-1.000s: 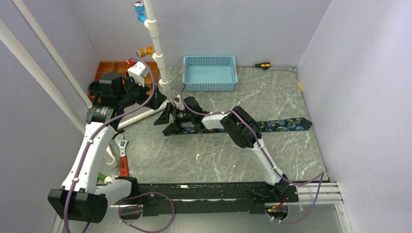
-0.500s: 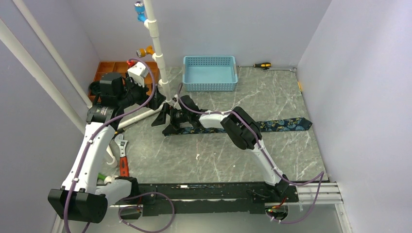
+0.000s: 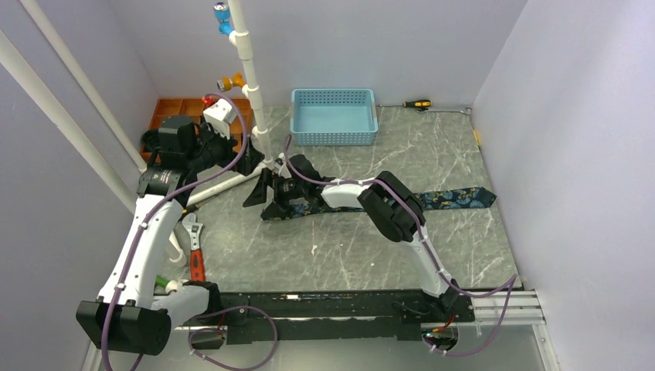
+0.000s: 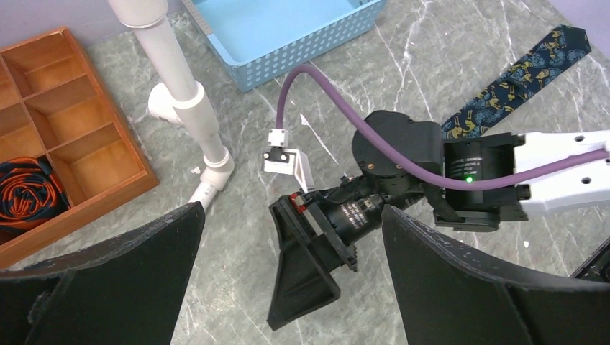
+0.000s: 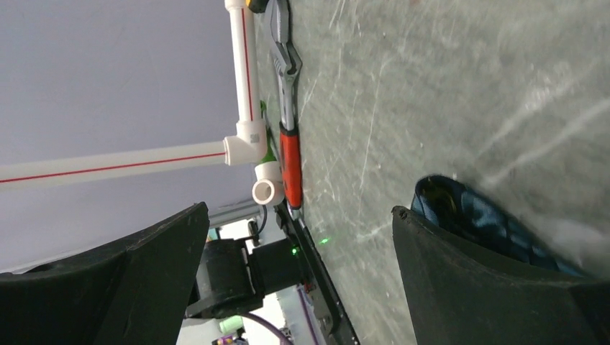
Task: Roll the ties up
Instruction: Roll the tie at the center of the board.
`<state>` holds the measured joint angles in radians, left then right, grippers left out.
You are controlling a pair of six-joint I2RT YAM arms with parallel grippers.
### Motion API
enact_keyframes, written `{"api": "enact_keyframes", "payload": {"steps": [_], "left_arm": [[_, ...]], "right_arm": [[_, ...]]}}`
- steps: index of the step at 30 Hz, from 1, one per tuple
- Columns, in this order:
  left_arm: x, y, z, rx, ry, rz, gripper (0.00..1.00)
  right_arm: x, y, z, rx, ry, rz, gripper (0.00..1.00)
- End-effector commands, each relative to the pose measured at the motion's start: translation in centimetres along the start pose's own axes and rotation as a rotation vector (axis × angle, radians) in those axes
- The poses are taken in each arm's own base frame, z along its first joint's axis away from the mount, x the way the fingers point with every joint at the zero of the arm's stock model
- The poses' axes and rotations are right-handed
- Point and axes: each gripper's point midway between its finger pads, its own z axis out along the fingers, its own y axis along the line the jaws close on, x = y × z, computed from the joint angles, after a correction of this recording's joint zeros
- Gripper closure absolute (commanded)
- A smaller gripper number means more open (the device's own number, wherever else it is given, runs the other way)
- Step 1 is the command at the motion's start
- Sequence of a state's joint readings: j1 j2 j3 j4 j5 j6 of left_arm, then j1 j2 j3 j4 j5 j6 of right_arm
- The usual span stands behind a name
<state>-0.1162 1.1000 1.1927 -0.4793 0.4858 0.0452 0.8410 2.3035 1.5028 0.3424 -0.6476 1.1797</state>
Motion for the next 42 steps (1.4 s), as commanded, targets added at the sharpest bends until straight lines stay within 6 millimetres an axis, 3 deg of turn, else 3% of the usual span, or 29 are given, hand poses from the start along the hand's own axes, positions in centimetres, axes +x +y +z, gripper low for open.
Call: {"api": "enact_keyframes", "payload": {"steps": [1,8,14,22,26,30,33,36,42], "left_arm": [[-0.7,-0.4,-0.4,0.018,-0.03,0.028,0.01],[-0.2,-0.6,-0.6,0.025,-0.022,0.029,0.01],[0.3,-0.7,-0.7,0.028,-0.018,0.034,0.01],[1.3,-0.9,-0.8,0.044,0.01,0.038,0.01],[2.7,-1.9,-0.7,0.1,0.055,0.006,0.01],[4.7,-4.8,-0.6,0.281,0.115,-0.061,0.01],[5.4,-6.5,-0.3,0.399,0.136,-0.135,0.01],[5.9,-6.9,0.4,0.434,0.151,-0.231,0.01],[8.6,-6.8,2.4,0.474,0.213,-0.368,0.01]], "right_arm": [[0.1,3.2,-2.4,-0.062,-0.016,-0.025,0.0],[0.1,4.5,-3.3,-0.096,0.011,-0.073,0.0],[0.1,1.0,-3.1,-0.05,0.028,0.022,0.0],[-1.3,-2.7,-0.5,0.01,0.007,0.016,0.0],[-1.2,-1.9,-1.1,-0.01,0.016,-0.015,0.0],[-0.9,3.0,-3.7,-0.103,0.019,-0.132,0.0],[-1.5,5.1,-6.7,-0.125,-0.009,-0.18,0.0],[-3.2,4.1,-10.5,-0.074,-0.073,-0.2,0.0],[-6.9,-1.5,-18.6,0.091,-0.149,-0.122,0.0]]}}
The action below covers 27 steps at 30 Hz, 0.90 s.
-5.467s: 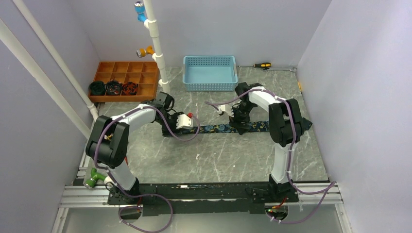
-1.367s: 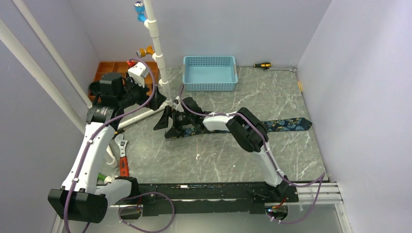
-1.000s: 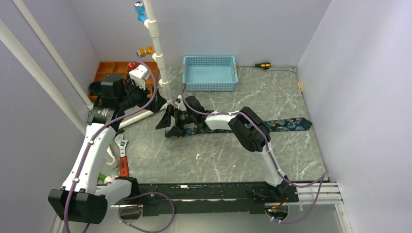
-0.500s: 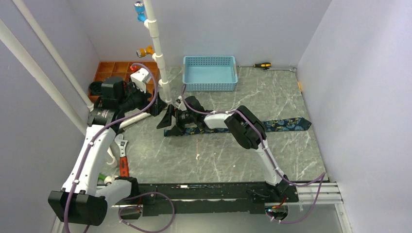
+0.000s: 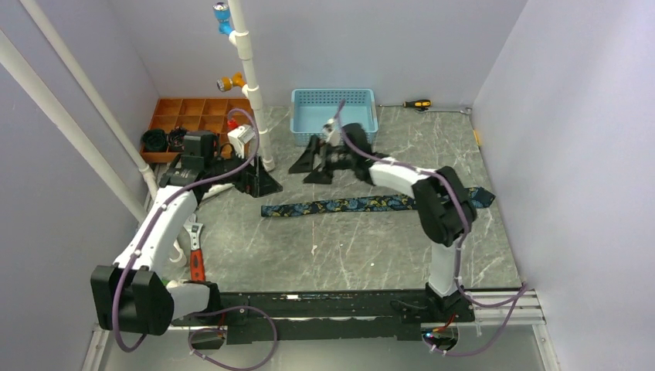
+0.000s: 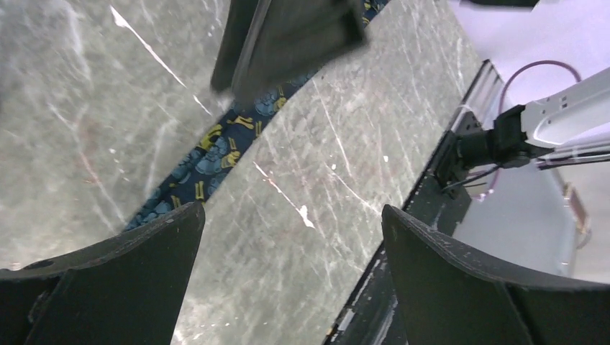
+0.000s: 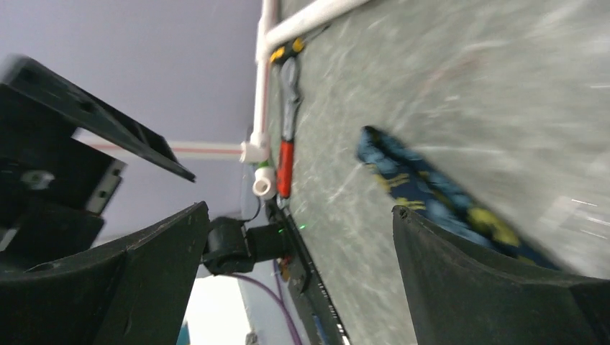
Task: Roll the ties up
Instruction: Roll the tie at the center of the board.
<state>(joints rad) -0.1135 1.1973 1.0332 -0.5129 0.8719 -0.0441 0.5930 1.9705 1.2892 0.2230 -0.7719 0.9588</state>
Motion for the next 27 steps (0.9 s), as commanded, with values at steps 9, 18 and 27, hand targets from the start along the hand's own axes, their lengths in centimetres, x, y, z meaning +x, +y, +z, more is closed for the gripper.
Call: {"api": "enact_keyframes", "payload": {"steps": [9,18,27], "left_arm": [[5.4,2.2,4.4,0.26,0.047,-0.28,0.01],[7.3,5.5,6.7,0.316,0.11,-0.42,0.01],[9.0,7.0,7.7,0.321,0.11,-0.506,0.01]], "right_arm": [[-3.5,-6.4,-13.3,0.235,-0.082,-0.038,0.0],[-4.1,-7.1,-16.0,0.267,-0.088,-0.041,0.0],[-5.1,-8.5,-17.8,0.295,-0.087,-0.031,0.0]]}}
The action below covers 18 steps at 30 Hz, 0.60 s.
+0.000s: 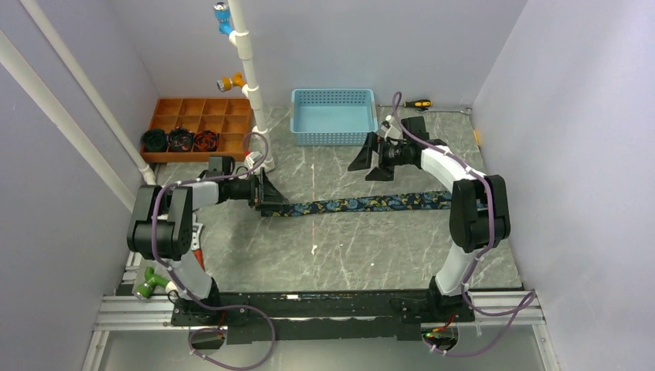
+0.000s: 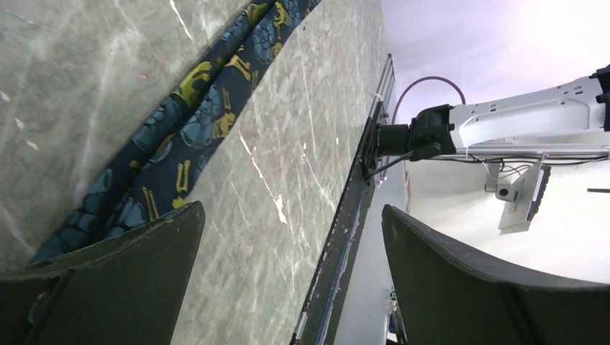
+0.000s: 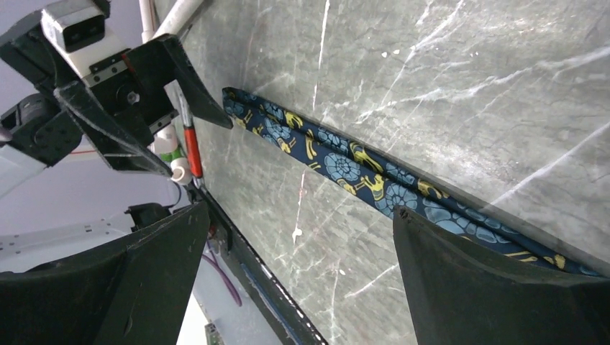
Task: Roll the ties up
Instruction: Roll the tie at the center of the board.
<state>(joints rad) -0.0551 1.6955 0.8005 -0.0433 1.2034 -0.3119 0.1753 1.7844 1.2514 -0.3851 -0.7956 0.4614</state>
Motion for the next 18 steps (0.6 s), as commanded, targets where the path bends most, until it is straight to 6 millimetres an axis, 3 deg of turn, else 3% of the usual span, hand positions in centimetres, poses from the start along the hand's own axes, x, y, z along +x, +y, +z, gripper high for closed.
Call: {"api": "enact_keyframes", "payload": {"steps": [1,8,11,15,18], "left_arm": [[-1.2,0.9,0.5,0.062,-0.011,0.002,0.01],[-0.7,5.2,0.8,0.008,-0.008,-0.097,0.01],[-1.5,3.7,0.6,0.016,-0.008,-0.04,0.01],[-2.6,-0.3,0.6,0.018,0.029,0.138,0.01],[-3.1,-2.5,1.3,-0.042,0.075,0.33,0.0]], "right_arm": [[-0.8,0.4,-1.0,-0.016,0.007,-0.051,0.0],[-1.2,-1.8,-3.4,0.052,0.027,-0.118,0.0],[-0.7,-2.8,-5.0,0.075,0.066,-0.148,0.0],[-0.3,-4.3,-7.5,0.114,0.121,-0.249,0.02],[-0.7,-7.2,-11.0,0.207,0.127,-0.307,0.04]]}}
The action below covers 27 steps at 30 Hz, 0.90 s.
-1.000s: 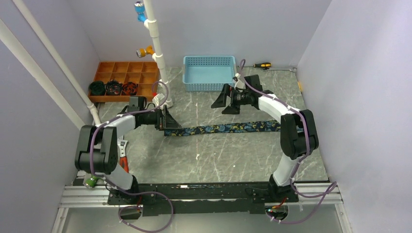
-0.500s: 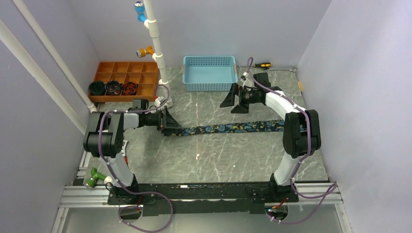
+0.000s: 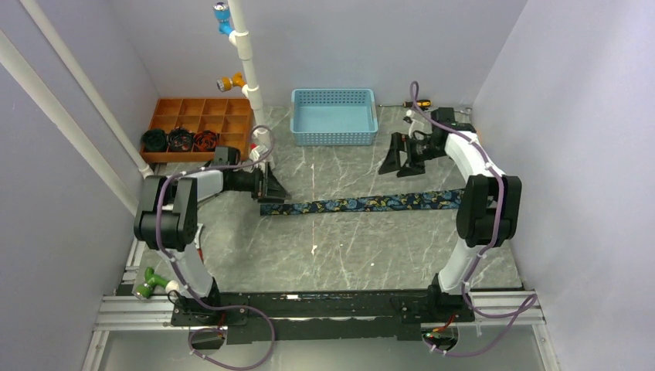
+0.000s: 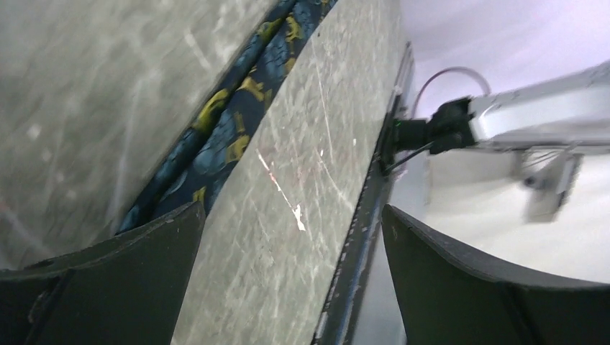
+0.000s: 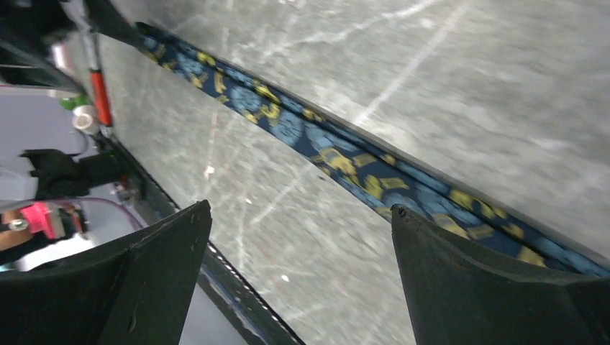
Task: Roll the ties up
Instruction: Roll the tie at the center of the board.
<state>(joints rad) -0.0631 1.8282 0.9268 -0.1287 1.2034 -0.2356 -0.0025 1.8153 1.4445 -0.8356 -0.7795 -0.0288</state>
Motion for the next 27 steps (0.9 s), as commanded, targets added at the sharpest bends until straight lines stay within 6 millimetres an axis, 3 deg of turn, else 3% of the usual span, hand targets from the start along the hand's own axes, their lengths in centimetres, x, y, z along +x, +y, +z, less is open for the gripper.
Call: {"api": "enact_keyframes", "payload": {"steps": [1,5,10,17,23,27], "left_arm": [[-2.0,-4.7,0.5,-0.076,0.052,0.456,0.01],[-1.7,-4.2,2.2,-0.205,0.194,0.796,0.01],[0.3,-1.8,4.4,-0.31,0.387,1.104,0.01],[0.5,0.7,7.0,-0.414,0.542,1.208,0.05],[2.1,2.6,8.0,-0.463,0.684,1.235,0.07],[2.6,2.2,8.9,-0.441,0.714,1.232,0.15]], "right_arm": [[1.4,-4.2,-4.7,0.137,0.067,-0.149,0.05],[2.0,-9.6,-7.7,0.338,0.12,-0.223,0.13],[2.3,-14.6,-8.7,0.514,0.204,-0.317,0.23],[3.5,-19.8,-8.6,0.646,0.308,-0.294,0.31],[5.6,-22.6,-8.9,0.639,0.363,-0.226,0.31],[7.2,-24.4,-9.5,0.614,0.395,-0.197,0.31]]}}
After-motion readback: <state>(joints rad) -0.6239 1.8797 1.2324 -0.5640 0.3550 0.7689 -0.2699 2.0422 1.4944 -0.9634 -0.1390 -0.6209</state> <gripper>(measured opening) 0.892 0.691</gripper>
